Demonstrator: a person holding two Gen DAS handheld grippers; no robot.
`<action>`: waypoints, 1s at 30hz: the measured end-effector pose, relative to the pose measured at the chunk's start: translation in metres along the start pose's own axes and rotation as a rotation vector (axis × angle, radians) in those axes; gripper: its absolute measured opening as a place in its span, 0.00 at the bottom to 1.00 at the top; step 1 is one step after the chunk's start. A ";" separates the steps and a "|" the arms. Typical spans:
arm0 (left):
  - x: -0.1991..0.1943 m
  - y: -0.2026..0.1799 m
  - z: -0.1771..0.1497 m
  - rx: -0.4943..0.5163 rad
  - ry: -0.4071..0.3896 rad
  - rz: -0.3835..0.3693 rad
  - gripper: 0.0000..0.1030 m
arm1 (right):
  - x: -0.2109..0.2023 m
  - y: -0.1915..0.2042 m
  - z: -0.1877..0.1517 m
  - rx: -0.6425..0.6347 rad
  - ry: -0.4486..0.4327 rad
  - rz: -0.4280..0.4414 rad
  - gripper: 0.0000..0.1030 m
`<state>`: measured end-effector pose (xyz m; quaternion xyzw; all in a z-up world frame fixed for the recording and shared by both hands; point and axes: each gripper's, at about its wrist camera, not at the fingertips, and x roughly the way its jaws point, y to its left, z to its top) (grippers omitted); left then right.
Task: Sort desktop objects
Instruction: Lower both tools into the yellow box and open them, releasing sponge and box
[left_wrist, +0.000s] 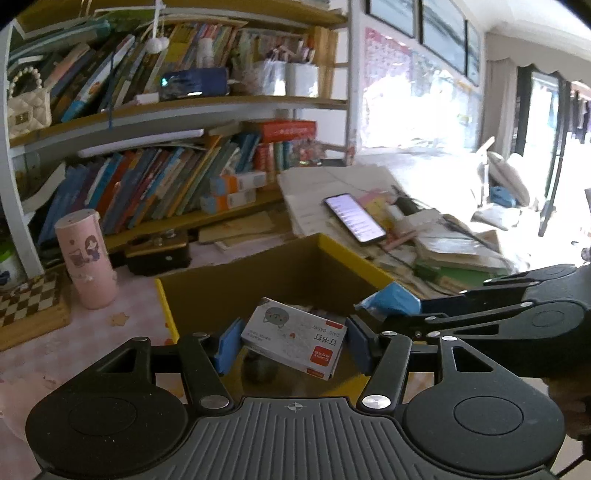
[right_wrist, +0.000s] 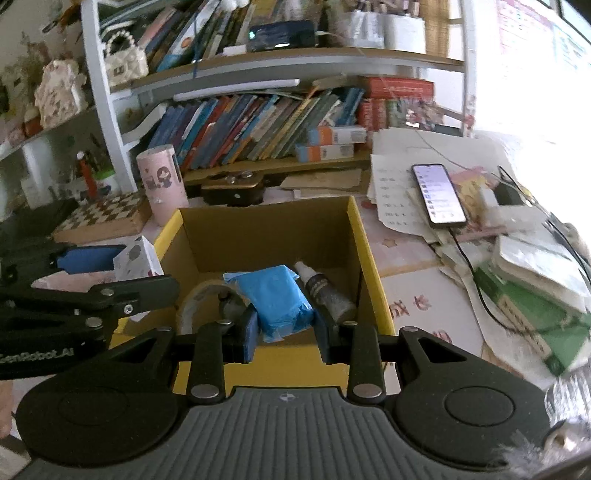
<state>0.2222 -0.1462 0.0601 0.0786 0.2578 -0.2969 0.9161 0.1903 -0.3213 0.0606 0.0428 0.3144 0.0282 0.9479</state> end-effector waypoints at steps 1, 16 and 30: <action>0.006 0.002 0.001 -0.004 0.006 0.010 0.58 | 0.005 -0.001 0.002 -0.016 0.005 0.007 0.28; 0.074 0.008 -0.007 -0.041 0.163 0.077 0.58 | 0.090 -0.014 0.028 -0.234 0.131 0.084 0.28; 0.097 -0.002 -0.014 0.034 0.226 0.106 0.58 | 0.146 -0.002 0.038 -0.499 0.264 0.148 0.28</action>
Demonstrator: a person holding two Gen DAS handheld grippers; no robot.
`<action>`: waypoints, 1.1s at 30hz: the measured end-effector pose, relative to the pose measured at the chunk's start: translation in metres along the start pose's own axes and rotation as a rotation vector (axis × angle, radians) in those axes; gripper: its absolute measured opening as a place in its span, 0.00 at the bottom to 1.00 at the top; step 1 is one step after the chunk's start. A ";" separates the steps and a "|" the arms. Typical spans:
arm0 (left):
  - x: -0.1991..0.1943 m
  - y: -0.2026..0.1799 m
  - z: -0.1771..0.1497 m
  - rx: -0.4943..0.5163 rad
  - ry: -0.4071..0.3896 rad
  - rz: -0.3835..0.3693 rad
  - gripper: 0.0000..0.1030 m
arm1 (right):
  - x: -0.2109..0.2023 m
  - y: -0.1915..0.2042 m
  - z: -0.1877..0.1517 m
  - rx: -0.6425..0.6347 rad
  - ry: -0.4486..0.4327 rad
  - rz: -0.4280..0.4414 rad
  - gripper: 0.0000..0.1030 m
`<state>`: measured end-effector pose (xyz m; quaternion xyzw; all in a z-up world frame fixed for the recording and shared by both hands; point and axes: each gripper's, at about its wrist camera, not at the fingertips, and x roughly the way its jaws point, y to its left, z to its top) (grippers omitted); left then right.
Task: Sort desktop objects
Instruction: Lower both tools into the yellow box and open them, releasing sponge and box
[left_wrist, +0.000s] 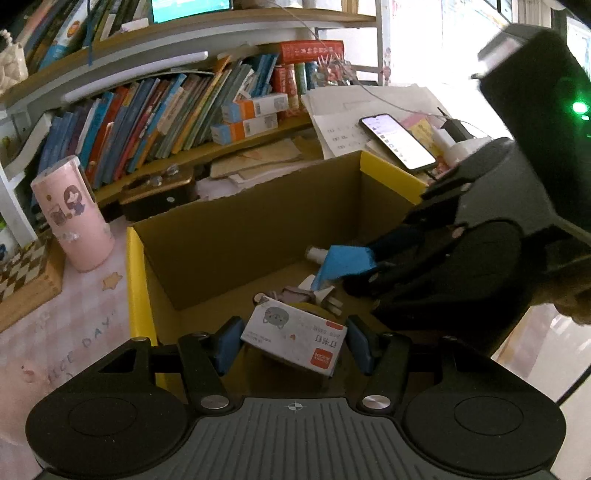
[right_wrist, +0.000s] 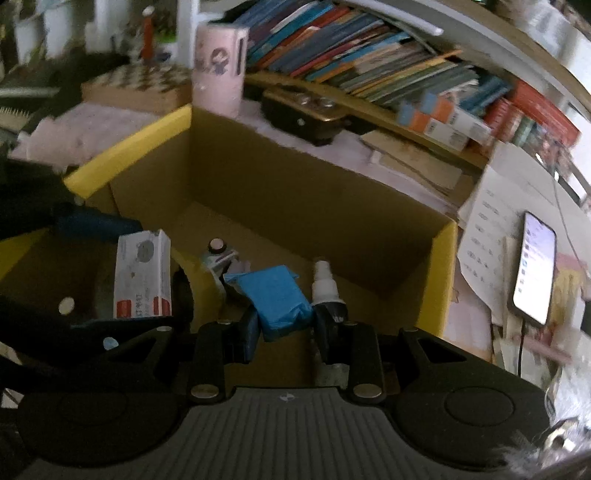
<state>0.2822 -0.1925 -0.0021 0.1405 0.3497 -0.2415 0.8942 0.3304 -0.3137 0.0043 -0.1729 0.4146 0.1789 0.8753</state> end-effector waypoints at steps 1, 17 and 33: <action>0.000 -0.001 0.000 0.004 0.001 0.003 0.58 | 0.002 0.000 0.002 -0.017 0.012 0.010 0.28; 0.004 -0.001 -0.001 -0.012 0.007 0.054 0.71 | 0.018 0.000 0.008 -0.042 0.117 0.071 0.35; -0.050 0.023 0.004 -0.137 -0.172 0.113 0.92 | -0.036 -0.012 -0.001 0.127 -0.126 -0.001 0.61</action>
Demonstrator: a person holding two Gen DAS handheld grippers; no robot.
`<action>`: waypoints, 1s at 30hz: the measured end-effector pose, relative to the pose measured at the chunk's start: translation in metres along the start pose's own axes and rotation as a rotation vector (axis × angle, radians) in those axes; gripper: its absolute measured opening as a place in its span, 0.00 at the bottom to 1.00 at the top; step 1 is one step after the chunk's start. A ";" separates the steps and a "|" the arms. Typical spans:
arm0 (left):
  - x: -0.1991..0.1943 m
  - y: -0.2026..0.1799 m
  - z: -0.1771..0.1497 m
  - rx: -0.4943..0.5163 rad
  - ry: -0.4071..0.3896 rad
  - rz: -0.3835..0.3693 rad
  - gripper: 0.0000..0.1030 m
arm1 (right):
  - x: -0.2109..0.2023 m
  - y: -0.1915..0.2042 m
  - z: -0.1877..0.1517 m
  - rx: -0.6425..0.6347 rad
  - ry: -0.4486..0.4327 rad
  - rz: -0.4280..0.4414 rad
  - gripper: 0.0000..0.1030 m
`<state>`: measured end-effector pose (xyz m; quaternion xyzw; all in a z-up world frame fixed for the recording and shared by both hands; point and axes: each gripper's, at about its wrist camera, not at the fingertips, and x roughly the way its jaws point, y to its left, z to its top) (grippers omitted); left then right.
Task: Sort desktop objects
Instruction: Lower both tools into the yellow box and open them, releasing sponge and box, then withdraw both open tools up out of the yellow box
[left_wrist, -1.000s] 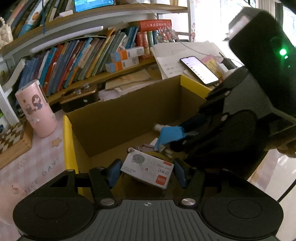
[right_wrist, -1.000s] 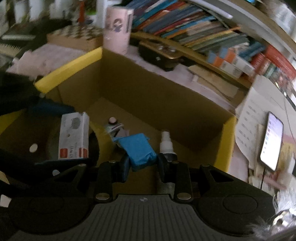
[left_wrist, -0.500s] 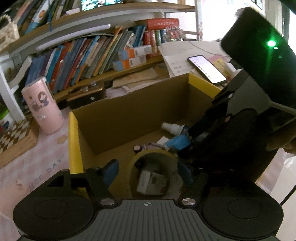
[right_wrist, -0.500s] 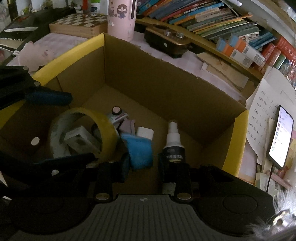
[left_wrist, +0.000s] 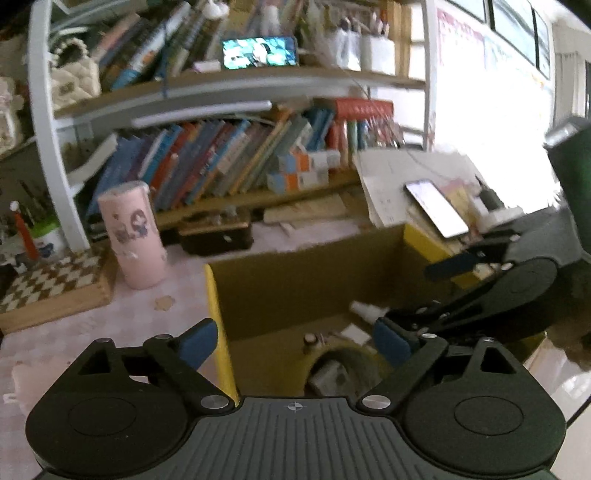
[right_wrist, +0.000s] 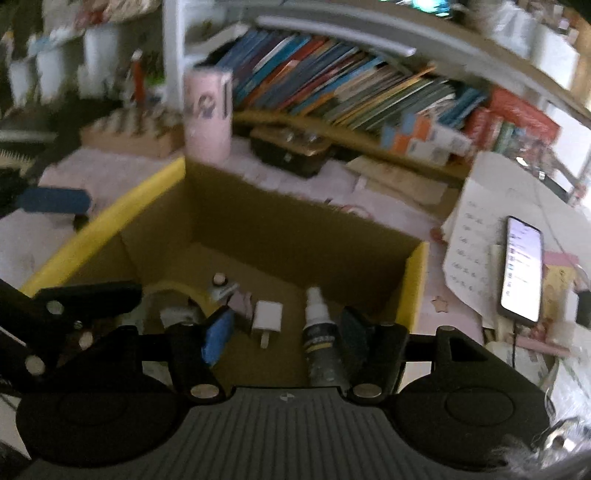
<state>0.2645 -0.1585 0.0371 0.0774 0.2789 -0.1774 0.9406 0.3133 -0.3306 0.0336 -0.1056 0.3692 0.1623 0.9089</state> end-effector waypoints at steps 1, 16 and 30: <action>-0.004 0.001 0.001 -0.005 -0.011 0.004 0.93 | -0.005 -0.001 0.000 0.023 -0.017 -0.008 0.63; -0.058 0.025 -0.010 -0.078 -0.102 0.065 0.97 | -0.072 0.014 -0.022 0.251 -0.221 -0.171 0.77; -0.094 0.045 -0.040 -0.086 -0.097 0.052 0.98 | -0.104 0.055 -0.066 0.374 -0.208 -0.264 0.77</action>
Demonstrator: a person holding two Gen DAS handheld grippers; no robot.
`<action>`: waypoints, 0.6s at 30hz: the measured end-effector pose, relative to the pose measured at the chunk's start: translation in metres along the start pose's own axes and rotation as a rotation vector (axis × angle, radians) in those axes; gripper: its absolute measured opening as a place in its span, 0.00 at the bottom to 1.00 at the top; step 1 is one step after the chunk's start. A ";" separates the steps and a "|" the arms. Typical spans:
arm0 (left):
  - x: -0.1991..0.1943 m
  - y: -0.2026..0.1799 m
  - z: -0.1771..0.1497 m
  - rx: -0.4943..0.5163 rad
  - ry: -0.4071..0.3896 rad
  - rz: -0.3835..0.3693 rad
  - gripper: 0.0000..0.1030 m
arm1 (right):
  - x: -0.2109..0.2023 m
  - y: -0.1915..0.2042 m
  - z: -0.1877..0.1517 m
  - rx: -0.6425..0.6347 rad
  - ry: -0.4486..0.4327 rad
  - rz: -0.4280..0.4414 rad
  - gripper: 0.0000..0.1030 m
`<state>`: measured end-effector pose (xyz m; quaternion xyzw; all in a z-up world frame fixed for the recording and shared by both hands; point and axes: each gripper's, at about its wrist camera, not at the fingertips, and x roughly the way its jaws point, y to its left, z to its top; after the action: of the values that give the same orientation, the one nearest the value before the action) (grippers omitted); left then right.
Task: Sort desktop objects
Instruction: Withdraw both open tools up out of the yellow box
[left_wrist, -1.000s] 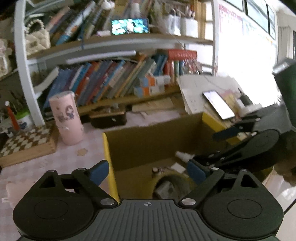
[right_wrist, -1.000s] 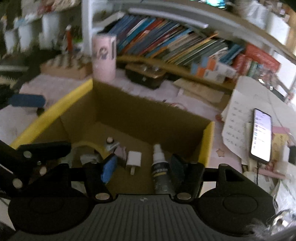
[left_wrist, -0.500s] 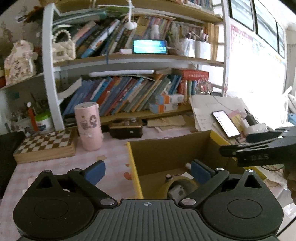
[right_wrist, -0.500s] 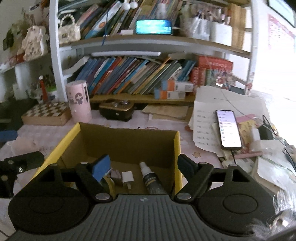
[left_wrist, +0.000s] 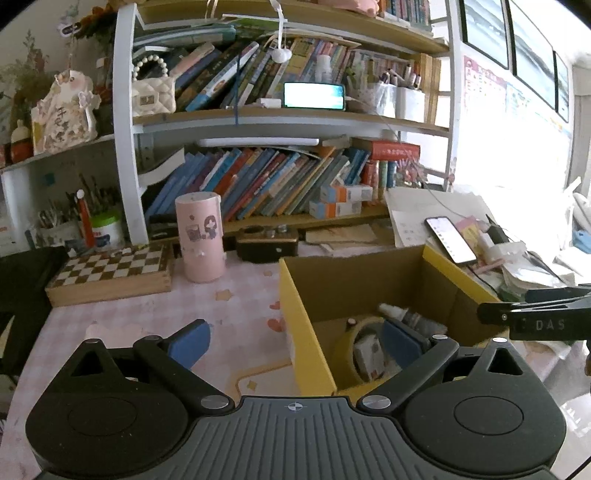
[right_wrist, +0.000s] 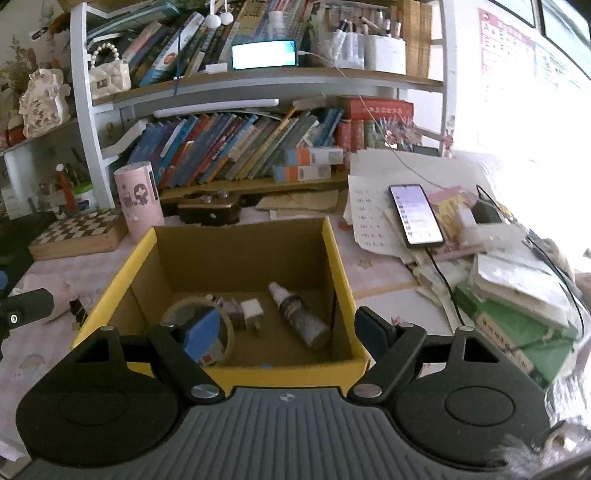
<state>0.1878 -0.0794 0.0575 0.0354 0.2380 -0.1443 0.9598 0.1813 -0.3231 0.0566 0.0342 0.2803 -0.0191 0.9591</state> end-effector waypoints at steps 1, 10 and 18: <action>-0.002 0.001 -0.002 0.002 0.003 -0.004 0.98 | -0.003 0.002 -0.004 0.005 0.003 -0.005 0.77; -0.024 0.016 -0.028 0.011 0.035 -0.030 0.98 | -0.028 0.029 -0.040 0.042 0.047 -0.030 0.77; -0.047 0.032 -0.057 0.026 0.089 -0.037 0.98 | -0.052 0.060 -0.075 0.075 0.097 -0.041 0.77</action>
<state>0.1322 -0.0284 0.0288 0.0498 0.2790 -0.1632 0.9450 0.1008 -0.2567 0.0244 0.0651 0.3261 -0.0473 0.9419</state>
